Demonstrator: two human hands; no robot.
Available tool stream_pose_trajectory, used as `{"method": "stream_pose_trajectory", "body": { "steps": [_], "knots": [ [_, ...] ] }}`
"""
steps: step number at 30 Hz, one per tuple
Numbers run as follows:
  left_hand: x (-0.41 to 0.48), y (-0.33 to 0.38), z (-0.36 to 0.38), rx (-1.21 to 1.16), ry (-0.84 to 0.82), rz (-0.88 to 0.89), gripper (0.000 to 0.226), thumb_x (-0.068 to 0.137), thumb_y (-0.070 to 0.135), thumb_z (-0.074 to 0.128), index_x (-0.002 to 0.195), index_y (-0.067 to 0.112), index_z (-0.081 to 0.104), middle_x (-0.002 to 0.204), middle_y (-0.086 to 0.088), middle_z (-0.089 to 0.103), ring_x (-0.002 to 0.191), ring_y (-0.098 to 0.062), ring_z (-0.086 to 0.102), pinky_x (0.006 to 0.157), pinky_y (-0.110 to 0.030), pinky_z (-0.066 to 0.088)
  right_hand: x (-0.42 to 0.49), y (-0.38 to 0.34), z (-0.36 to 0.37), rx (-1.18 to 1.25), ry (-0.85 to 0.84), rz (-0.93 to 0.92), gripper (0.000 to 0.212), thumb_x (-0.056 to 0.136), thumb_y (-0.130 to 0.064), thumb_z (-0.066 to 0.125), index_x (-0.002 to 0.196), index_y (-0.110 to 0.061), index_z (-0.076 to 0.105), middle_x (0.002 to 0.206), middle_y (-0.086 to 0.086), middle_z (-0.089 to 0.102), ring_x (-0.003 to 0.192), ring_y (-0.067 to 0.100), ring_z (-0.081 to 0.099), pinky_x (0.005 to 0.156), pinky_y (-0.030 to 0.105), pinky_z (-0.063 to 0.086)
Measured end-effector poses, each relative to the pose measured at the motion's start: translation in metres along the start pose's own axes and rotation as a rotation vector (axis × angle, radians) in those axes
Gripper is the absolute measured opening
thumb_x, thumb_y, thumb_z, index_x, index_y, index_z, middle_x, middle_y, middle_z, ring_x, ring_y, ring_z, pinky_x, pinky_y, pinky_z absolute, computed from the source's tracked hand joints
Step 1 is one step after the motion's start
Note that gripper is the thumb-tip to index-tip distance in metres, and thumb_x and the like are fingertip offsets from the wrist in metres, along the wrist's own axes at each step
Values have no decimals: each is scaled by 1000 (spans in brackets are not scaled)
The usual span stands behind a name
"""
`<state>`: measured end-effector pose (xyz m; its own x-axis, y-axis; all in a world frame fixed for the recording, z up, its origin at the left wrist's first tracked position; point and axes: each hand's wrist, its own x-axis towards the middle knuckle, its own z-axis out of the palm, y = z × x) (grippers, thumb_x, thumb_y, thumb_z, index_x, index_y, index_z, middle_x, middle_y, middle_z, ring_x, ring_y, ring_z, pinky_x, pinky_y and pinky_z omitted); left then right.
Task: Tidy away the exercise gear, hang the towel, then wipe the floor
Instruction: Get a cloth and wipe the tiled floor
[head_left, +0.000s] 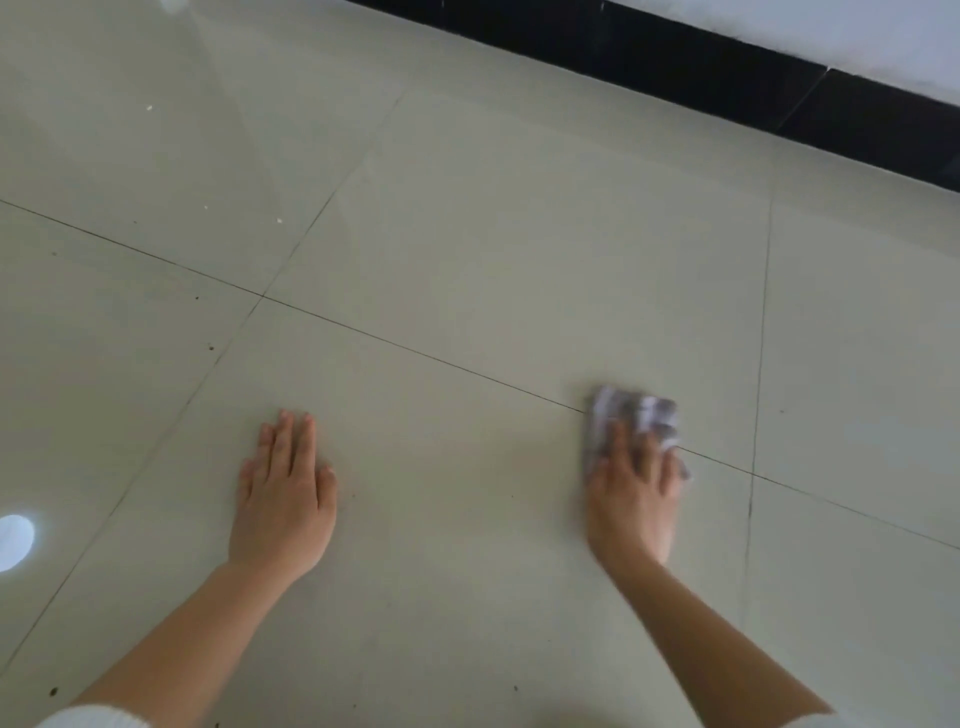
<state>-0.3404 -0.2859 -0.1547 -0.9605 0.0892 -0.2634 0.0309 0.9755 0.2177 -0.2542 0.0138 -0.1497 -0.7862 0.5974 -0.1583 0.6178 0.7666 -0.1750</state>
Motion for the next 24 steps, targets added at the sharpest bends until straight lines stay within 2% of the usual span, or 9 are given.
{"method": "stream_pose_trajectory", "body": {
  "steps": [2,4,6,9,13,16,19,21,24],
  "knots": [
    [-1,5,-1,-8,-12,-21,60,98,27,35,151,13,11,159,-7,2,147,-23,1,116,-43,8,-29,-35,11,-121,-64,-385,72,86,-13,37,152,-27,12,158,11,19,142,42,15,112,52,14],
    [-1,6,-1,4,-20,-27,61,98,28,37,151,12,12,159,-8,3,147,-25,3,116,-44,9,-69,-62,23,-169,-208,-691,68,86,-25,38,150,-35,17,157,4,25,144,41,11,115,54,11],
    [-2,4,-2,29,-19,-16,62,97,29,40,151,11,15,159,-10,6,146,-27,6,116,-46,11,-93,-63,27,-110,-300,-900,56,85,-35,43,141,-37,37,148,-3,42,140,36,28,117,49,21],
    [-5,2,-4,53,-24,-5,61,97,31,39,151,12,16,159,-10,7,146,-26,6,116,-45,10,-89,-13,25,-142,-289,-1098,46,94,-39,42,140,-35,43,147,-6,44,139,27,35,116,40,24],
    [-13,-2,-2,42,-9,0,59,97,31,38,151,14,18,159,-11,8,146,-27,7,116,-45,11,-71,97,2,-201,-176,-838,47,102,-38,27,146,-28,35,151,-3,34,137,26,38,117,37,20],
    [-17,-2,3,26,29,3,59,96,27,42,149,10,23,157,-15,13,145,-31,11,115,-48,14,-73,152,-25,-126,-142,-294,54,100,-44,14,151,-25,21,156,0,24,142,22,24,119,36,13],
    [-16,-1,6,-2,32,-6,59,96,26,43,149,10,23,157,-16,13,145,-32,10,115,-47,13,-55,136,-28,15,-89,188,54,101,-41,13,152,-28,4,161,-1,5,147,20,1,120,39,7],
    [-15,-1,6,-13,41,-11,59,96,24,45,149,9,24,157,-17,15,145,-33,12,115,-48,15,-31,102,-22,67,-58,281,54,102,-36,19,152,-30,3,161,0,-2,147,25,-7,120,40,1],
    [-14,-5,4,-6,43,-1,57,96,30,40,147,8,28,155,-18,20,143,-35,17,114,-47,18,8,45,-10,83,-87,153,53,101,-38,19,151,-37,1,161,-2,-7,146,28,-16,119,40,-8]
  ]
}}
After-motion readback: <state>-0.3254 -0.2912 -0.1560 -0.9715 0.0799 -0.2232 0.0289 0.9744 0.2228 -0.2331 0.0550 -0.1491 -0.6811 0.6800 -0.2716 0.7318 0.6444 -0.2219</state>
